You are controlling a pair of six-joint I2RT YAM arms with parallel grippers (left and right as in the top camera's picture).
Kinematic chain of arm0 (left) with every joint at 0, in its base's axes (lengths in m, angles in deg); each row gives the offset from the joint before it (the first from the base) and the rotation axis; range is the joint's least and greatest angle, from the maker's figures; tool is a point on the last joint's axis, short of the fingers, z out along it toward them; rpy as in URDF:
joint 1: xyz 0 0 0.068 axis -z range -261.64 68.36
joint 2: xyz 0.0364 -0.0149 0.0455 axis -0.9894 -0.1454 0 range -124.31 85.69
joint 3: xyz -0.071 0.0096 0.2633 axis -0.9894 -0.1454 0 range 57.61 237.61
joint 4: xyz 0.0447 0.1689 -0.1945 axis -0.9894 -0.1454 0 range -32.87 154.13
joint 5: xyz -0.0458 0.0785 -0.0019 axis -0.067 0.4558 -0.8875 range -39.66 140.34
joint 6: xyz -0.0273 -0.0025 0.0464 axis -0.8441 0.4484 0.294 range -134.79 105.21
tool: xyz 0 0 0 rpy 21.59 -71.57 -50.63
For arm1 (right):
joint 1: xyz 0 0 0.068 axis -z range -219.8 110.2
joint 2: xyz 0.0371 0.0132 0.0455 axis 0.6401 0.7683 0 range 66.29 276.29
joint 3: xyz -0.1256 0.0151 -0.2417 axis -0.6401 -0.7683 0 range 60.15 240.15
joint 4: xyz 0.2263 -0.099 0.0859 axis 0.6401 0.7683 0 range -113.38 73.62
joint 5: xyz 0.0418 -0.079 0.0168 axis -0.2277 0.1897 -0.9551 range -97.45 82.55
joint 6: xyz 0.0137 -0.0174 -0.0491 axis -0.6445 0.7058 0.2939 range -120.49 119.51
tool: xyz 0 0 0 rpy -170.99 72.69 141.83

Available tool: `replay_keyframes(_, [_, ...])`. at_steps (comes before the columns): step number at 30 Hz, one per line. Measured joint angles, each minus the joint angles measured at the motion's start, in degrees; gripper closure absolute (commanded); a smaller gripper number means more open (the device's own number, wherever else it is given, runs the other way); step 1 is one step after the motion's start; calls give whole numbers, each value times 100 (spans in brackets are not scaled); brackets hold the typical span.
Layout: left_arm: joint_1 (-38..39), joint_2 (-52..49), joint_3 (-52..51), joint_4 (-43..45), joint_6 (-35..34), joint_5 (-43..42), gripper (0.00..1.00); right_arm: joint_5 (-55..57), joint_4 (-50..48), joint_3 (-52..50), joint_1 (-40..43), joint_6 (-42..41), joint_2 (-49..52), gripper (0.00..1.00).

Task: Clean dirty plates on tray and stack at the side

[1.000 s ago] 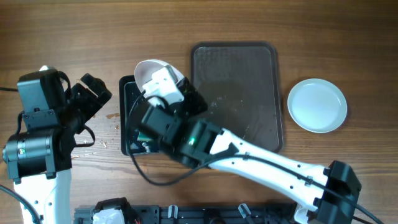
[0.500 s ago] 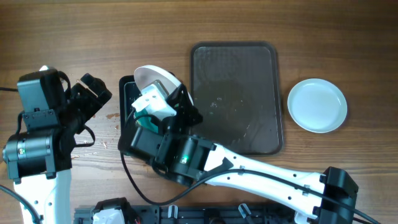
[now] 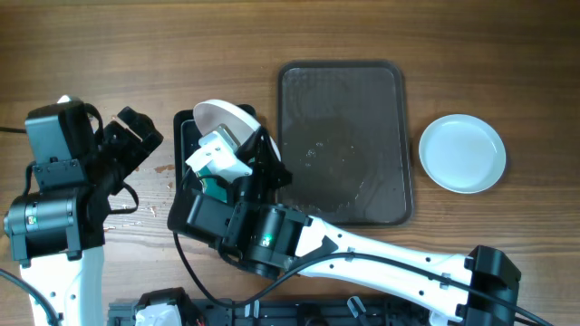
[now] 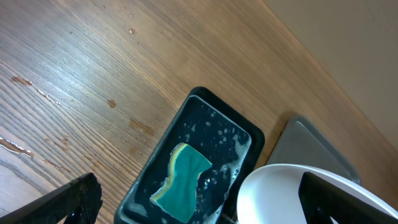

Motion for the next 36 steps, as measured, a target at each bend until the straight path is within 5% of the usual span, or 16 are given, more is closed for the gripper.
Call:
replay_keyframes(17, [0,0,0,2,0,0,0,-11,-31,0,15,-92,0,96])
replay_keyframes(22, [0,0,0,2,0,0,0,-1469,442,13,664,-986,2,96])
replay_keyframes(30, [0,0,0,-15,0,0,0,-7232,573,11,4485,-1853,0,96])
replay_keyframes(36, [0,0,0,-17,0,0,0,-9117,1241,15,7499,-2004,-717,96])
